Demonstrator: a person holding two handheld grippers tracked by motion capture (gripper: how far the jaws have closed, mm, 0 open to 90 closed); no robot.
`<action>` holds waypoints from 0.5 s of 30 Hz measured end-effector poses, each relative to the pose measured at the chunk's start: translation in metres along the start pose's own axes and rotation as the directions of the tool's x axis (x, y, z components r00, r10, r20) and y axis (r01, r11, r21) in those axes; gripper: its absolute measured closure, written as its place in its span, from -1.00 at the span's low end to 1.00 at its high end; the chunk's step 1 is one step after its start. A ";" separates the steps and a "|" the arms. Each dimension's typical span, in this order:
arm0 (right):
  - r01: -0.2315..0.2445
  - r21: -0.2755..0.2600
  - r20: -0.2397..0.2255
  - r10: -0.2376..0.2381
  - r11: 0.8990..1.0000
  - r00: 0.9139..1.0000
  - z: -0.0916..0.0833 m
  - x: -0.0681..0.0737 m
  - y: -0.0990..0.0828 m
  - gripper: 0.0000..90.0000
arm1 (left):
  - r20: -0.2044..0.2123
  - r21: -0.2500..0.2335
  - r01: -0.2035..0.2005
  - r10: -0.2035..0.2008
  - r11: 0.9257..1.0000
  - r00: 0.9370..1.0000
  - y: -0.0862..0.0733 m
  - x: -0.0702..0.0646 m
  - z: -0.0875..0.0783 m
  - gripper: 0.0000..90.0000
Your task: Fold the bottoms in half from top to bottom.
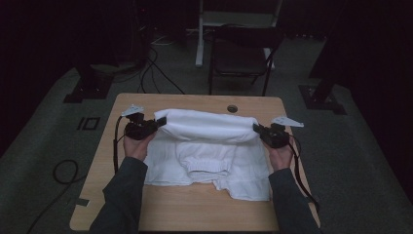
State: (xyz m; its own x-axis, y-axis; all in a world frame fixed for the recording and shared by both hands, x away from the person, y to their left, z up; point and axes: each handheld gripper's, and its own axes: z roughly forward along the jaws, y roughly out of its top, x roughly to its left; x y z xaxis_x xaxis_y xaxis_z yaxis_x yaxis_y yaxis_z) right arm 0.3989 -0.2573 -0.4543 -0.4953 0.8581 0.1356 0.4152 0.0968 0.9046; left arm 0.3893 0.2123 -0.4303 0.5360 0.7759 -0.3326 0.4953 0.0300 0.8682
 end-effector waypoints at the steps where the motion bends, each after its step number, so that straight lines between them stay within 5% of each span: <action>1: 0.008 -0.013 -0.010 -0.009 1.000 1.000 -0.006 0.002 -0.001 0.93 | 0.016 -0.009 -0.003 0.003 1.000 1.000 -0.004 -0.002 -0.005 0.83; 5: 0.013 -0.032 -0.073 -0.016 0.999 0.997 -0.026 0.009 -0.018 0.91 | 0.061 0.017 0.001 -0.002 1.000 0.998 -0.034 -0.005 -0.023 0.79; 9: 0.025 0.031 -0.144 -0.020 0.999 0.989 -0.038 0.018 -0.056 0.84 | 0.110 0.099 0.035 -0.046 0.995 0.993 -0.075 -0.001 -0.033 0.62; 11: 0.030 0.074 -0.188 -0.015 0.997 0.982 -0.043 0.017 -0.071 0.64 | 0.124 0.145 0.042 -0.060 0.989 0.991 -0.092 -0.001 -0.037 0.44; 13: 0.029 0.068 -0.221 -0.014 0.997 0.975 -0.051 0.014 -0.076 0.39 | 0.123 0.147 0.034 -0.052 0.989 0.991 -0.097 -0.001 -0.041 0.27; 15: 0.005 0.018 -0.219 -0.001 1.000 0.976 -0.059 0.010 -0.070 0.20 | 0.119 0.094 0.042 -0.053 0.995 0.991 -0.090 0.000 -0.048 0.14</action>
State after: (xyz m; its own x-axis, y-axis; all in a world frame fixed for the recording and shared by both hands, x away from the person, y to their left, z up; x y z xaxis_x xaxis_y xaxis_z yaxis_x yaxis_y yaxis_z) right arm 0.3195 -0.2855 -0.4926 -0.6511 0.7264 0.2199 0.4261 0.1102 0.8979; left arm 0.3120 0.2399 -0.4910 0.5862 0.6929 -0.4199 0.5798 0.0031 0.8147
